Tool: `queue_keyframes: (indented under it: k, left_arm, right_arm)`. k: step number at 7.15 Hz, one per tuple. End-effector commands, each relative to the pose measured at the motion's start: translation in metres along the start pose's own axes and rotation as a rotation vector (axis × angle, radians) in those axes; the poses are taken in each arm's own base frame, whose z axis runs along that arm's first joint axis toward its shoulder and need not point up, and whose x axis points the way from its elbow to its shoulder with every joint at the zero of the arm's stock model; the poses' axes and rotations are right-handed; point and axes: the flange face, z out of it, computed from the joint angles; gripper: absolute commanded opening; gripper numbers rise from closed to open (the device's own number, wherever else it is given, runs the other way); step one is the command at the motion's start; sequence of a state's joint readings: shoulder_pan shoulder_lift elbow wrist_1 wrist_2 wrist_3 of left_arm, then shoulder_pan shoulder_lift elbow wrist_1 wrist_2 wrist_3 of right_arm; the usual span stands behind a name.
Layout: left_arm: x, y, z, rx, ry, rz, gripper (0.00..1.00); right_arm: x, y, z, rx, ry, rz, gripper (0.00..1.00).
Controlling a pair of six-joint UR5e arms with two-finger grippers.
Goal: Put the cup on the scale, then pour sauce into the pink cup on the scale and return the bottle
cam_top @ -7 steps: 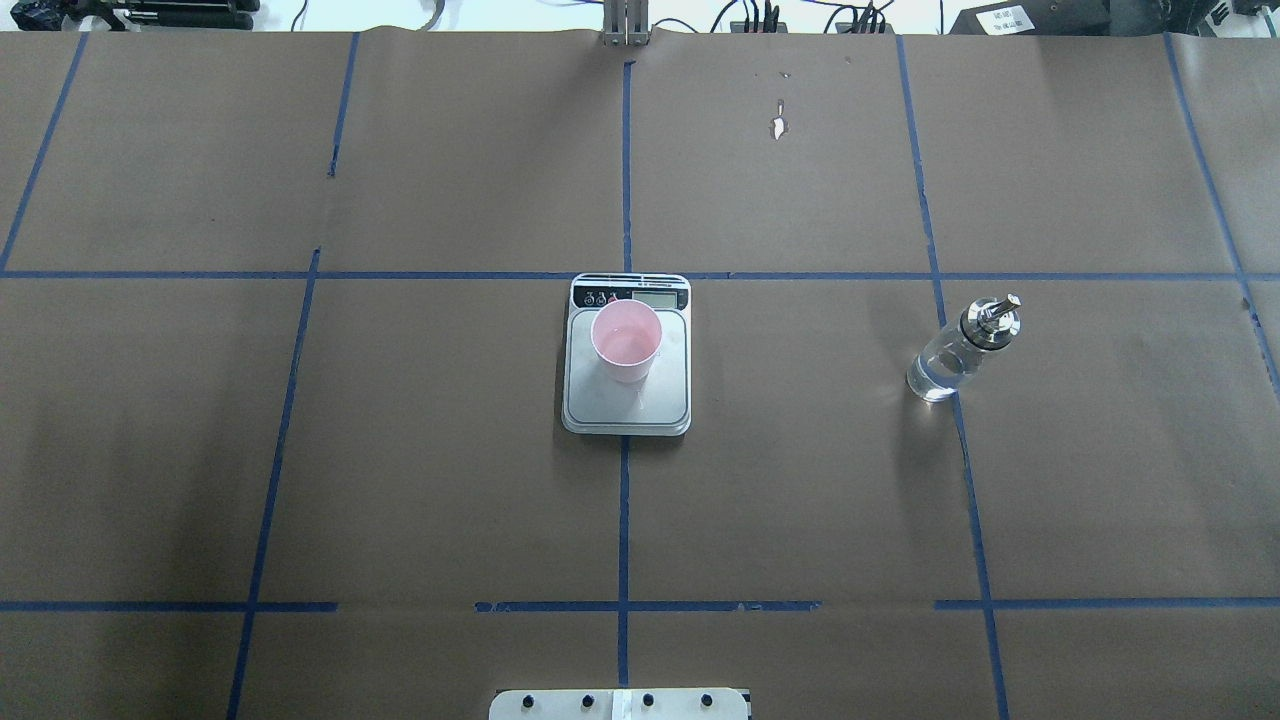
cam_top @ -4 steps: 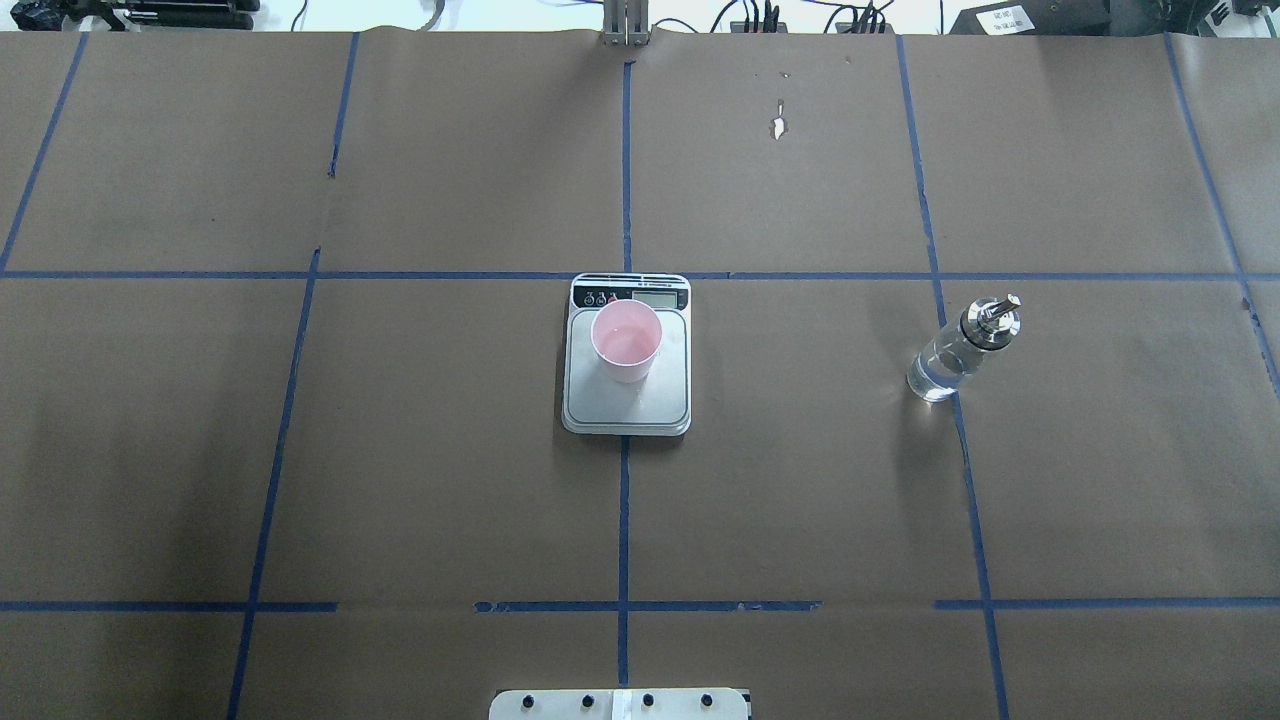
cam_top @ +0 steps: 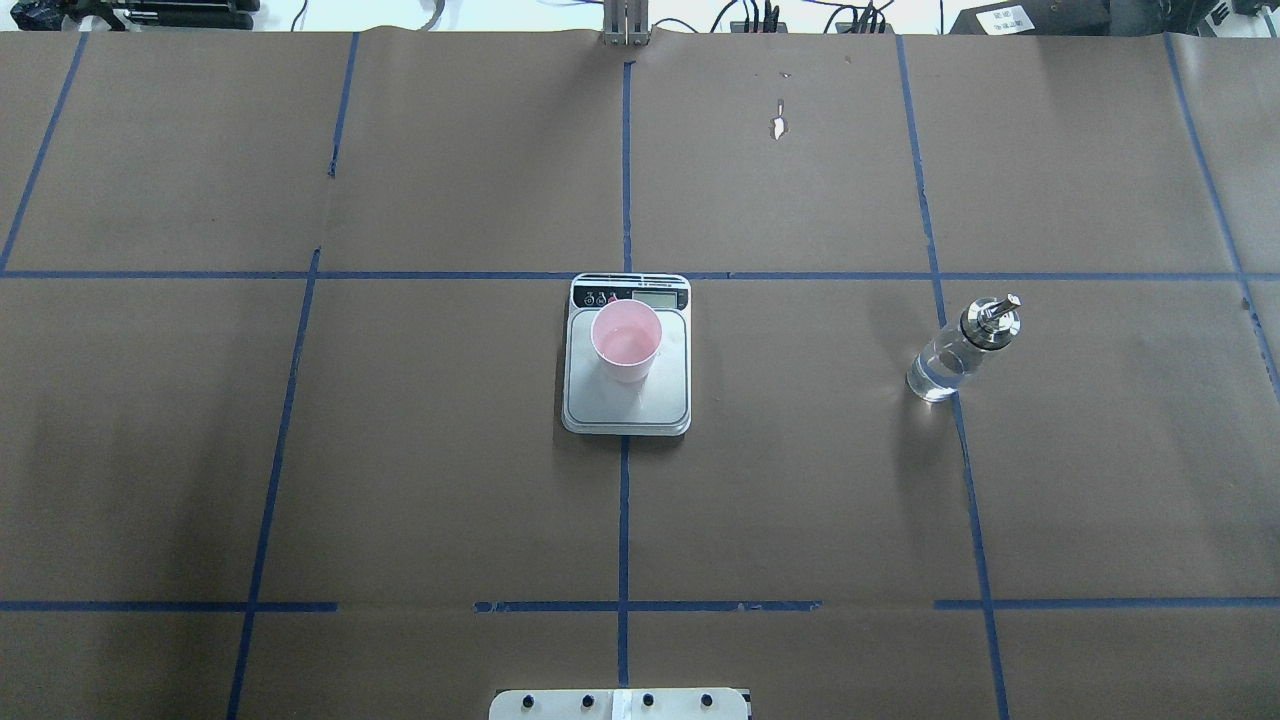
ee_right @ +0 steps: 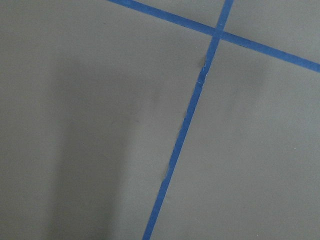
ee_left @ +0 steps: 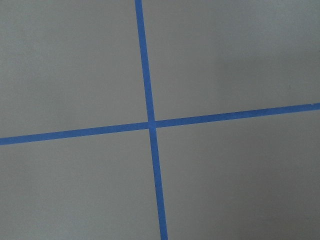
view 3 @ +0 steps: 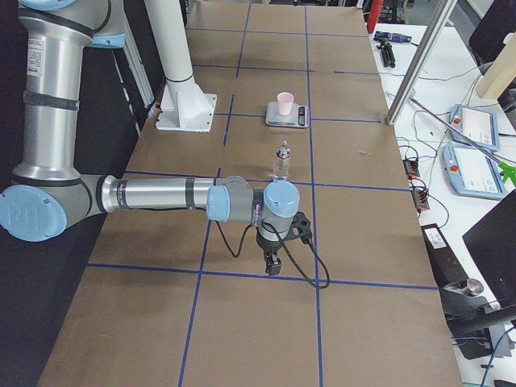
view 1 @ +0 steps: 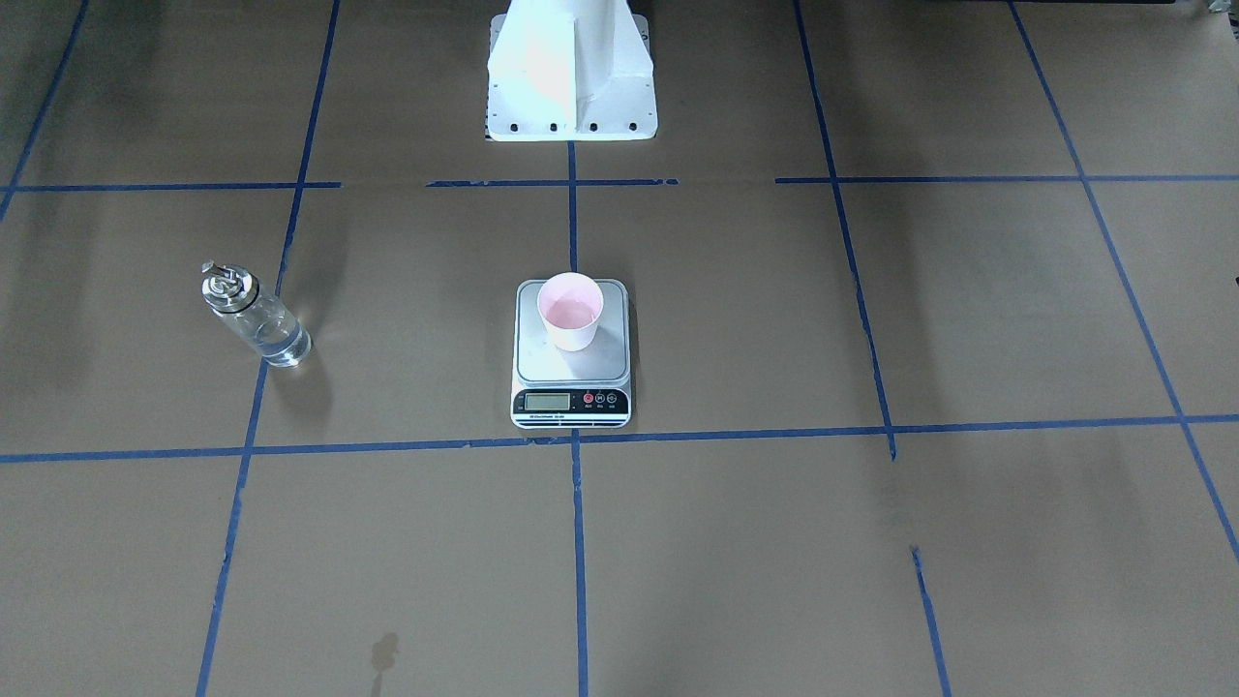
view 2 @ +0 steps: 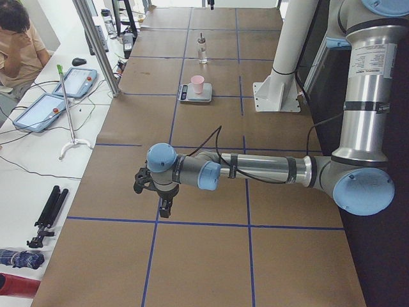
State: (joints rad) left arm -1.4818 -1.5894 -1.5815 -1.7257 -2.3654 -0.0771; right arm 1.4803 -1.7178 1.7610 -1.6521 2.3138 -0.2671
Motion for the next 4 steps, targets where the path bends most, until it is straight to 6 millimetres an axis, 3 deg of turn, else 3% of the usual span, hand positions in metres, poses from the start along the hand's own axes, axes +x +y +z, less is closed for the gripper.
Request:
queue_keyframes:
  k: [1,4]
  left_arm:
    - [0.0015,-0.0002,-0.0013,0.001,0.002,0.001,1.00]
    - [0.0050,-0.0013,-0.0050,0.009,-0.001,0.009,1.00]
  right_arm:
    - [-0.0002,-0.0007,-0.0004,0.001,0.001,-0.001,1.00]
    - [-0.0003,-0.0007,-0.0004,0.001,-0.001,-0.001,1.00]
